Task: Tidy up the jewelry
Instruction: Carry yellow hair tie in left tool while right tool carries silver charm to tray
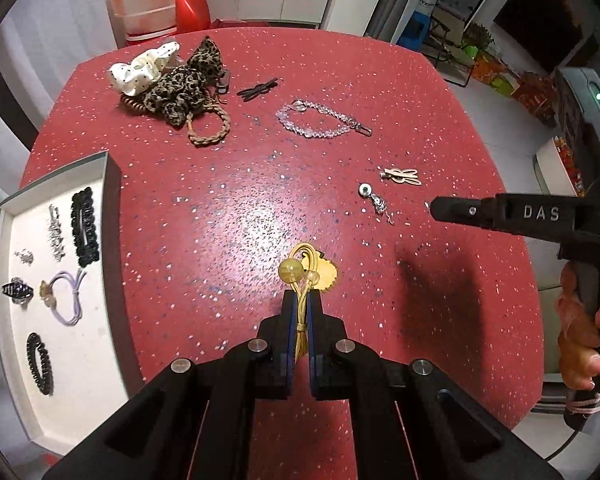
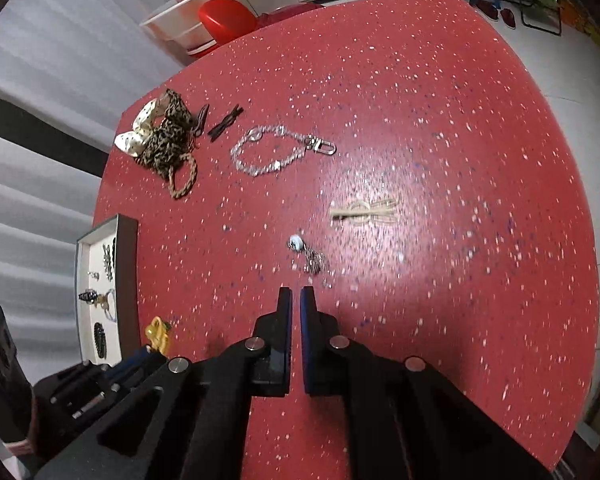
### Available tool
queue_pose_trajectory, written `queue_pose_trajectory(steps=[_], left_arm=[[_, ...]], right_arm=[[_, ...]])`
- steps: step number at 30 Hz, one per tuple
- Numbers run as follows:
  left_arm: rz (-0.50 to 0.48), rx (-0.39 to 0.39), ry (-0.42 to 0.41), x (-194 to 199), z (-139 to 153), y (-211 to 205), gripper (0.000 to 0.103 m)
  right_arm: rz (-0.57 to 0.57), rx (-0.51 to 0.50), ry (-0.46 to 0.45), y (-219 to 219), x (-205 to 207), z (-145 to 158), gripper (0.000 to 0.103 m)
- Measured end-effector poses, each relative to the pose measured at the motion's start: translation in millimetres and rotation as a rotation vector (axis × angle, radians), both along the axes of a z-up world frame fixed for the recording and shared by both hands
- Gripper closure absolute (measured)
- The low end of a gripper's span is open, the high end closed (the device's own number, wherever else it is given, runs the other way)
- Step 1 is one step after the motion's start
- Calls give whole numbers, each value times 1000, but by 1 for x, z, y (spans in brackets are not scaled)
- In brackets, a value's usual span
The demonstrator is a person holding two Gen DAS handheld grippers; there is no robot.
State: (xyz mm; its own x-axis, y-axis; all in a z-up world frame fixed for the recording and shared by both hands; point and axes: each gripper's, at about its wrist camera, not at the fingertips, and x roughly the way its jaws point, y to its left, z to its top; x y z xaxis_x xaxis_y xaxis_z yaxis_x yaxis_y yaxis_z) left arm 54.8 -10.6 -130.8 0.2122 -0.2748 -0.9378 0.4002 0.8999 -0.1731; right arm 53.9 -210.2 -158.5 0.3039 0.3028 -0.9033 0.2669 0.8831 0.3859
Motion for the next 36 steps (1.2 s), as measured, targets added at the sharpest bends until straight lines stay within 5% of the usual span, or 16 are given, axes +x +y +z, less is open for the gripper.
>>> queue_pose_trajectory(steps=[6, 8, 10, 21, 23, 36], left_arm=[[5, 2, 6, -4, 1, 7, 97], [4, 5, 8, -4, -1, 9, 97], [4, 9, 7, -3, -3, 10, 97], [23, 10, 18, -1, -13, 10, 97], [23, 8, 18, -2, -14, 9, 97], [20, -10, -1, -4, 1, 14, 97]], right_arm=[[-3, -40, 40, 4, 3, -12, 96], [5, -57, 48, 6, 12, -21, 77], [37, -96, 43, 11, 22, -28, 71], [161, -280, 26, 44, 58, -57, 72], [183, -330, 32, 49, 58, -57, 91], [76, -94, 23, 23, 24, -25, 91]])
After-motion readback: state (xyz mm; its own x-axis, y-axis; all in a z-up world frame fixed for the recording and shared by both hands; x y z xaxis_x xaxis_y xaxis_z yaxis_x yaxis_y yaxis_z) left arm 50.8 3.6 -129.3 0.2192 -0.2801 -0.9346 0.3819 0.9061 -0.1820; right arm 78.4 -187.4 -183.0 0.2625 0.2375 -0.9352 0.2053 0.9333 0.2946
